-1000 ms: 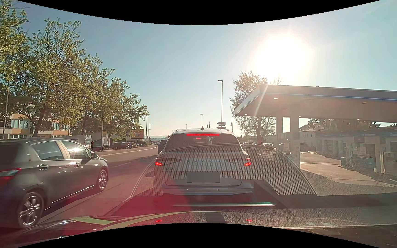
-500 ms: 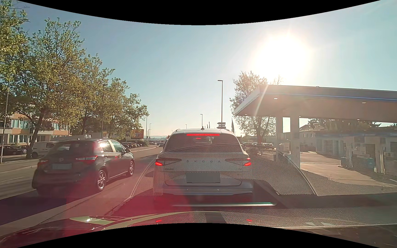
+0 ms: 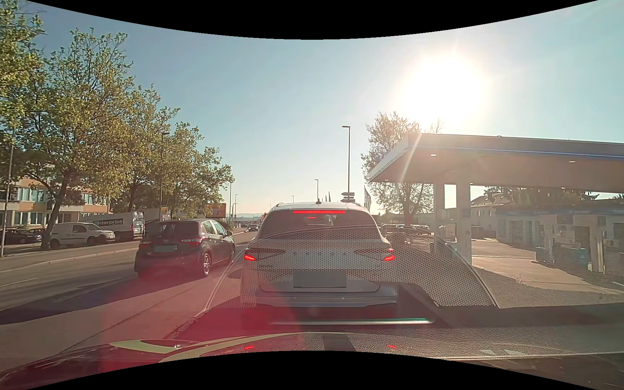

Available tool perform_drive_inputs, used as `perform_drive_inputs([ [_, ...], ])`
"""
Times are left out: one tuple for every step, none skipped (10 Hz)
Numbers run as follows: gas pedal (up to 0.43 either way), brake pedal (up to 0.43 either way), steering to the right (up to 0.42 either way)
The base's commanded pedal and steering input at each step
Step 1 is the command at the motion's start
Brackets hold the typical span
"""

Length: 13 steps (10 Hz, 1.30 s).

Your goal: Follow the waypoints while adhering to traffic rules and regulations

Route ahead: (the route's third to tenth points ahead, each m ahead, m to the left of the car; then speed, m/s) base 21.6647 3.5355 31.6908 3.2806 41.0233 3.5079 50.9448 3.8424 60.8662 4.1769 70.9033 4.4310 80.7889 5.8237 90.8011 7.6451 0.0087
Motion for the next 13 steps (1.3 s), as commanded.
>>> perform_drive_inputs([
  [0.000, 0.244, -0.007],
  [0.000, 0.244, -0.007],
  [0.000, 0.244, -0.007],
  [0.000, 0.244, -0.007],
  [0.000, 0.244, -0.007],
  [0.000, 0.244, -0.007],
  [0.000, 0.244, -0.007],
  [0.000, 0.244, -0.007],
  [0.000, 0.244, -0.007],
  [0.000, 0.244, -0.007],
  [0.000, 0.244, -0.007],
  [0.000, 0.244, -0.007],
  [0.000, 0.244, -0.007],
])
